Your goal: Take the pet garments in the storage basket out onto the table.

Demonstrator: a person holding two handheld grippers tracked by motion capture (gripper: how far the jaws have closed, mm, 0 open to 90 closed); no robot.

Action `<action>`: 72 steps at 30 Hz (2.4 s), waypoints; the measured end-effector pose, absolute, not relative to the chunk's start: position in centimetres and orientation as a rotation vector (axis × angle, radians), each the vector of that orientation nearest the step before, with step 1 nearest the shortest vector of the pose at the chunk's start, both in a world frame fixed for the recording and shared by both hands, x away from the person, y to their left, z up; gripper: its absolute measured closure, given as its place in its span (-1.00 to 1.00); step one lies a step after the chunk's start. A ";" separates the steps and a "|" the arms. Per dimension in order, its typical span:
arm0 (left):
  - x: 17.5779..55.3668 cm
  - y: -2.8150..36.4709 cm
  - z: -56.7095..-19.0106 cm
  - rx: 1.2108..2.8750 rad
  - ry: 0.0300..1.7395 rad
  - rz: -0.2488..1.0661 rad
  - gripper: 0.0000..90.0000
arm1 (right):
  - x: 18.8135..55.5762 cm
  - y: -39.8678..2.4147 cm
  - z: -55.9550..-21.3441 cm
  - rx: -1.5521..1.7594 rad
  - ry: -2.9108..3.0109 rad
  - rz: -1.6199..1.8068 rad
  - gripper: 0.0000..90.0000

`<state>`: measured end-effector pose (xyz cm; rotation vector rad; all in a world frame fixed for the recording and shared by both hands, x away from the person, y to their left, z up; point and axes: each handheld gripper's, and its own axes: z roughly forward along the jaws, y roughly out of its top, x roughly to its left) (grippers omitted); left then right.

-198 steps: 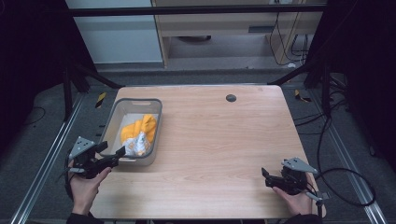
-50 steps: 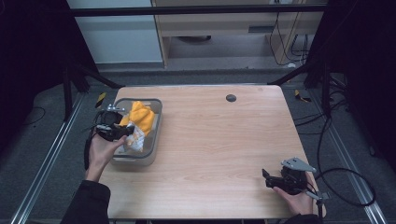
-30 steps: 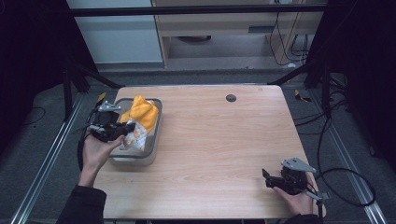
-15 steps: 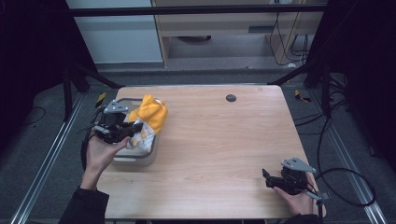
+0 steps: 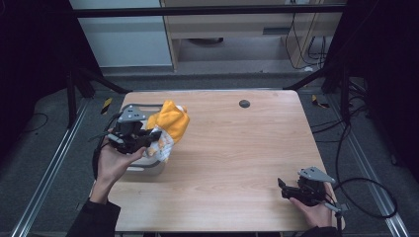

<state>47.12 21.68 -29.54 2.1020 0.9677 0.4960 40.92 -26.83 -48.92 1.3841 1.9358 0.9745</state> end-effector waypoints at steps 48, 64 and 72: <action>46.9 13.2 -33.9 2.254 0.759 0.347 0.82 | 40.8 -27.1 -48.8 1.387 1.919 0.984 -0.81; 47.7 11.1 -37.1 2.298 0.755 0.280 0.81 | 40.8 -27.2 -48.9 1.383 1.919 0.981 -0.82; 48.1 10.1 -38.1 2.314 0.751 0.265 0.81 | 40.8 -27.1 -48.9 1.384 1.923 0.978 -0.82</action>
